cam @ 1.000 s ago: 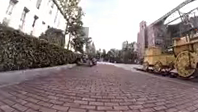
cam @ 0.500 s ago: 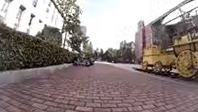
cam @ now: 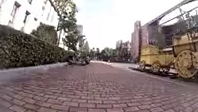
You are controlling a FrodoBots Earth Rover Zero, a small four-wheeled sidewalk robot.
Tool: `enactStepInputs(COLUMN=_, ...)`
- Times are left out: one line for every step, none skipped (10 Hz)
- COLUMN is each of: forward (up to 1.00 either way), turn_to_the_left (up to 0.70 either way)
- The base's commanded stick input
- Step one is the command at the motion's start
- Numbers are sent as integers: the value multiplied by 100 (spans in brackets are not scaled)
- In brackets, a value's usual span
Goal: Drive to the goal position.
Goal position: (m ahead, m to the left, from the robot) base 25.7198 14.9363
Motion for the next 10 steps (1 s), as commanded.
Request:
enactStepInputs(forward=70, turn_to_the_left=0)
enactStepInputs(forward=70, turn_to_the_left=0)
enactStepInputs(forward=70, turn_to_the_left=0)
enactStepInputs(forward=70, turn_to_the_left=0)
enactStepInputs(forward=70, turn_to_the_left=0)
enactStepInputs(forward=70, turn_to_the_left=0)
enactStepInputs(forward=70, turn_to_the_left=0)
enactStepInputs(forward=70, turn_to_the_left=0)
enactStepInputs(forward=70, turn_to_the_left=0)
enactStepInputs(forward=70, turn_to_the_left=0)
